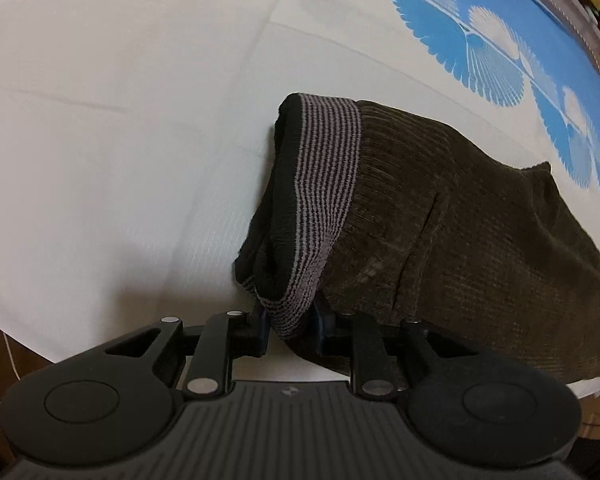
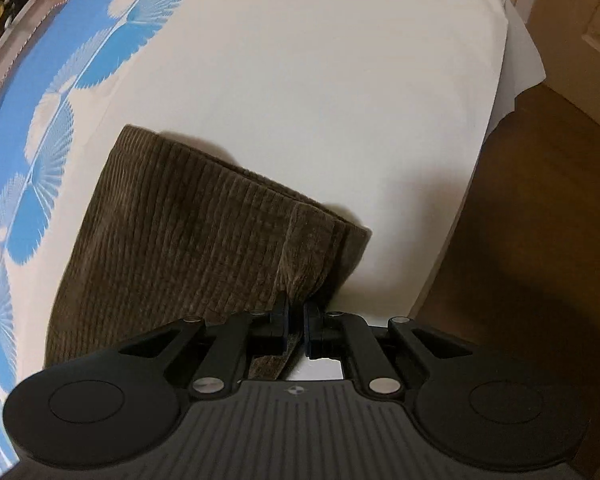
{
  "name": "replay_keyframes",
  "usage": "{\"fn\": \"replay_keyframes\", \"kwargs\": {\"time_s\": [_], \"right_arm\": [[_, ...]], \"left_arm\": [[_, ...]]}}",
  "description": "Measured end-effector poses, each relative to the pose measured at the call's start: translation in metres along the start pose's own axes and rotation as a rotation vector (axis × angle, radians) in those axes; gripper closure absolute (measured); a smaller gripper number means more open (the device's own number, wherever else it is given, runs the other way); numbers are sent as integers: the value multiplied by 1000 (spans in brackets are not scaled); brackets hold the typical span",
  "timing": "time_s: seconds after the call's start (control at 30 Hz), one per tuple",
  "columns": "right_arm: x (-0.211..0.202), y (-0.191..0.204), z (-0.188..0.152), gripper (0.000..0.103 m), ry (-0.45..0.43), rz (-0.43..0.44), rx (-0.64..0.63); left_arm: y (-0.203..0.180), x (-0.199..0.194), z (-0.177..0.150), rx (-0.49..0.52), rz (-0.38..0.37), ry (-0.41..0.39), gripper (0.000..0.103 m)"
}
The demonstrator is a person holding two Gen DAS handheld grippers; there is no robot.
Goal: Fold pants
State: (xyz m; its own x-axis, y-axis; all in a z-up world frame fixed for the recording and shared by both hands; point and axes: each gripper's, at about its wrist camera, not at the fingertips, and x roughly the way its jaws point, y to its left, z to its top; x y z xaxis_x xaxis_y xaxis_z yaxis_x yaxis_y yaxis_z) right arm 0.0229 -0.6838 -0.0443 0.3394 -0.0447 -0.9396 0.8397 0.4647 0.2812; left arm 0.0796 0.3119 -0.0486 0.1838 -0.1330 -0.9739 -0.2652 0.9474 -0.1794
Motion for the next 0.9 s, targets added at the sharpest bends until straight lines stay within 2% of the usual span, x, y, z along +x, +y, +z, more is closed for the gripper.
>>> {"fn": "replay_keyframes", "kwargs": {"time_s": [0.07,0.1,0.13,0.17,0.2,0.23,0.3,0.37,0.43,0.5,0.6,0.67,0.73,0.83,0.9], "right_arm": [[-4,-11,-1,92,-4,-5,47],[-7,-12,-4,82,-24,-38,53],[-13,-10,-4,74,-64,-92,45],[-17,-6,-4,69,-101,-118,31],[-25,-1,-4,69,-146,-126,19],[-33,3,-8,69,-201,-129,8],[-52,18,-10,69,-338,-118,-48],[-66,43,-16,68,-458,-75,-156],[-71,64,-22,65,-492,43,-240],[-63,91,-32,62,-422,205,-356],[-42,137,-57,62,-256,359,-521],[-30,178,-80,62,-175,392,-670],[-29,213,-113,62,-153,442,-852],[-21,258,-161,62,-89,461,-1132],[-12,281,-191,62,-83,467,-1305]], "left_arm": [[-8,-2,3,18,40,-11,61],[-8,-6,1,19,72,-22,46],[-6,-12,2,20,108,-43,37],[-6,-21,0,28,149,-80,35],[-6,-31,2,15,178,-134,35],[-3,-41,5,-15,175,-182,35],[0,-58,9,-77,124,-279,35],[-4,-64,14,-82,91,-329,35],[-13,-59,20,-65,93,-329,35],[-21,-53,28,-48,102,-321,36],[-31,-48,35,-29,101,-314,37],[-37,-43,37,-21,88,-310,37],[-44,-38,40,-17,82,-308,37],[-54,-36,47,-4,74,-304,37],[-58,-34,50,4,71,-299,37]]}}
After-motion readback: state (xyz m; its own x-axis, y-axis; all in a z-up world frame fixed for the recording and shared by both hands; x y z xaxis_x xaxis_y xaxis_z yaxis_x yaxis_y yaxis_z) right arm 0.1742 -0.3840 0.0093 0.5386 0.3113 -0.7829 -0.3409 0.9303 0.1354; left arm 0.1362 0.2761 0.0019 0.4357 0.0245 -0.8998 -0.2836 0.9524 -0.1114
